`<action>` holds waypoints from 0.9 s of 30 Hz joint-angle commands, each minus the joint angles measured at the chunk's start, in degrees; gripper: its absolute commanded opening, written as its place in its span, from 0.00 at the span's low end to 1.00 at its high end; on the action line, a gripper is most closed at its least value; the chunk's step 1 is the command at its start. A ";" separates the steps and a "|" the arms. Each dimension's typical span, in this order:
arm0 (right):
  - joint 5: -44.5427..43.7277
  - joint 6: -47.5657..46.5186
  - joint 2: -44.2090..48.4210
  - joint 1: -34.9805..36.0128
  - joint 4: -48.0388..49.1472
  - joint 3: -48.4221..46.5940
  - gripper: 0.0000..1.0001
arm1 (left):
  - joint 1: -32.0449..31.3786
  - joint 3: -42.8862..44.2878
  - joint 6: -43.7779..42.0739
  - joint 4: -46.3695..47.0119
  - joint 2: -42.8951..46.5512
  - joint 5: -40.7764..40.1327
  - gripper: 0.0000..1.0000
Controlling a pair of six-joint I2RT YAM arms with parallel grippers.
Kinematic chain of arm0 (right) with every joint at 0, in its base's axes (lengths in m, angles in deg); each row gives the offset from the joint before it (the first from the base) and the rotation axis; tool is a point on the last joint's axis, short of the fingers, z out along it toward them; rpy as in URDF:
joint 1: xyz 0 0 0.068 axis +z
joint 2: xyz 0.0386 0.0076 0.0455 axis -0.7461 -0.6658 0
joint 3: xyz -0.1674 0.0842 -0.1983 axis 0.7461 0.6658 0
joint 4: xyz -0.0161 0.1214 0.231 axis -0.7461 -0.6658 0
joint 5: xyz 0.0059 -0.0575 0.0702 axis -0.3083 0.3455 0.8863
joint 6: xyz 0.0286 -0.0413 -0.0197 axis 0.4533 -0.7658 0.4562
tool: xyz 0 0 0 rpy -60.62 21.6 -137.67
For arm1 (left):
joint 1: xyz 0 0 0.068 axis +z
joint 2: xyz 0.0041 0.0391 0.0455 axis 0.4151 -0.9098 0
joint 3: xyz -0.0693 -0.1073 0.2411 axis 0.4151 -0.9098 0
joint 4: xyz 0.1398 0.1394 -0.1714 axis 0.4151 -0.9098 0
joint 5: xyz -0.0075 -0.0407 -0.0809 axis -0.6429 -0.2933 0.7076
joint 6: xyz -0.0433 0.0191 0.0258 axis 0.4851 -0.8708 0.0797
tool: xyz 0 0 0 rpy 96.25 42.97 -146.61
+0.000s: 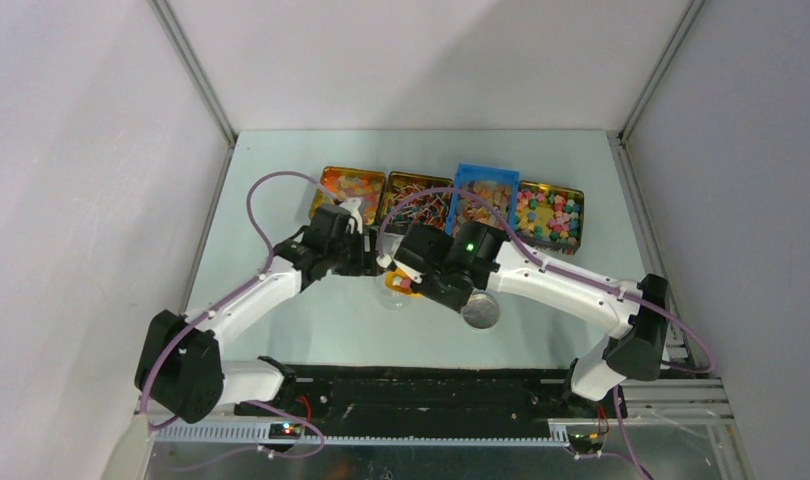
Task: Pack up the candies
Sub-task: Place the fake candies in the packing bottle.
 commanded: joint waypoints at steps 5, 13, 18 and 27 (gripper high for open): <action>2.13 0.21 -1.60 -0.49 -0.62 -2.62 0.00 | 0.29 0.43 -0.95 0.88 0.89 -0.56 0.76; 1.88 3.60 -3.76 -4.48 -4.58 -5.56 0.00 | 0.24 1.48 -1.70 0.17 0.66 -1.43 0.77; 2.63 3.41 -4.51 -5.56 -5.49 -6.74 0.00 | 0.25 2.42 -1.86 -0.21 1.52 -1.54 0.78; 2.42 2.50 -4.54 -3.83 -6.80 -6.51 0.00 | 0.32 4.82 -1.15 -0.62 9.64 -1.34 0.81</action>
